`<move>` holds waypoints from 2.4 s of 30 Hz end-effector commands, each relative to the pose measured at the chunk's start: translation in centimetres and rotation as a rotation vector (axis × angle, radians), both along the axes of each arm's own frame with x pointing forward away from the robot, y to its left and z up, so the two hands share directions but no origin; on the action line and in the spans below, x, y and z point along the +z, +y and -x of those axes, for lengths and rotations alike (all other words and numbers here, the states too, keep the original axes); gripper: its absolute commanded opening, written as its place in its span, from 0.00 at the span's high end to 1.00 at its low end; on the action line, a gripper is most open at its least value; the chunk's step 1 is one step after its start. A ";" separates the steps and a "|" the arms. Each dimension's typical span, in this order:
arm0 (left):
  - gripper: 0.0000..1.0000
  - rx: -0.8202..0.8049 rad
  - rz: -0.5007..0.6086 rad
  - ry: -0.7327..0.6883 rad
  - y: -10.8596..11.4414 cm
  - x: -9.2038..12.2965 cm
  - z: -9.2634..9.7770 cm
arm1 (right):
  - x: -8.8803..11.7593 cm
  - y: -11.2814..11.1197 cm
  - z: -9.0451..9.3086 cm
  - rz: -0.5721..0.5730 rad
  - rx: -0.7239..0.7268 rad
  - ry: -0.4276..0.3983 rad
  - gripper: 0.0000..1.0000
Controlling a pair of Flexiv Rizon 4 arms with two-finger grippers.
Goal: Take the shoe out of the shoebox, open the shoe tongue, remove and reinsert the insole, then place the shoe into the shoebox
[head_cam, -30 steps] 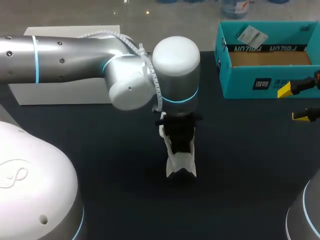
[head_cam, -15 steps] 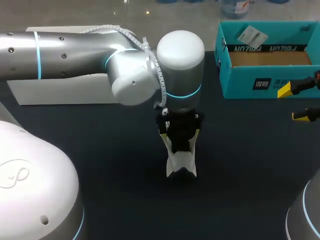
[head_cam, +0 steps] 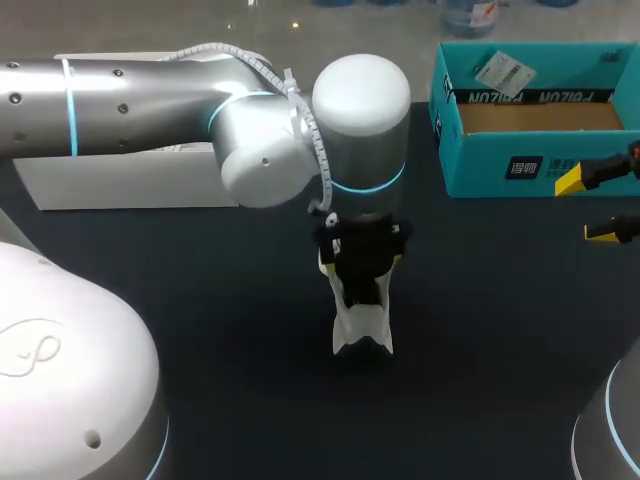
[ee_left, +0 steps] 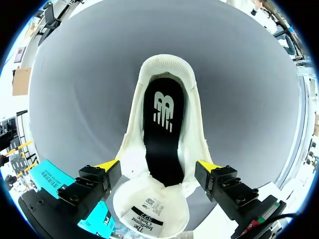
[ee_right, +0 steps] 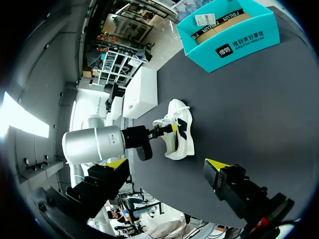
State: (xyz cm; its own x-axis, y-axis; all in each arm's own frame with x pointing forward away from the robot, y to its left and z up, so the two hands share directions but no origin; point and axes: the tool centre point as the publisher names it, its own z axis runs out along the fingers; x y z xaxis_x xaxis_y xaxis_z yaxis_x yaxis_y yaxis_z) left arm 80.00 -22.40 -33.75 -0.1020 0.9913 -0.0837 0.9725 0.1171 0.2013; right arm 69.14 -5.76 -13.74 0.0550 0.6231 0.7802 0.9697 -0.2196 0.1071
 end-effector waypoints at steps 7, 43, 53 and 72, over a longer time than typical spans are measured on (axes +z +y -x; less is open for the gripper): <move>0.00 0.003 -0.012 -0.012 0.5 1.1 0.2 | -0.1 0.1 0.0 0.002 -0.001 0.002 0.00; 1.00 -0.008 0.027 -0.035 0.5 6.3 -7.9 | -0.1 0.1 0.0 0.002 -0.001 0.002 0.00; 1.00 0.031 -0.049 0.058 1.9 3.7 -6.9 | -0.1 0.1 0.0 0.002 -0.001 0.002 0.00; 1.00 0.070 -0.101 0.142 3.3 3.3 -1.8 | -0.1 0.1 0.0 0.002 -0.001 0.002 0.00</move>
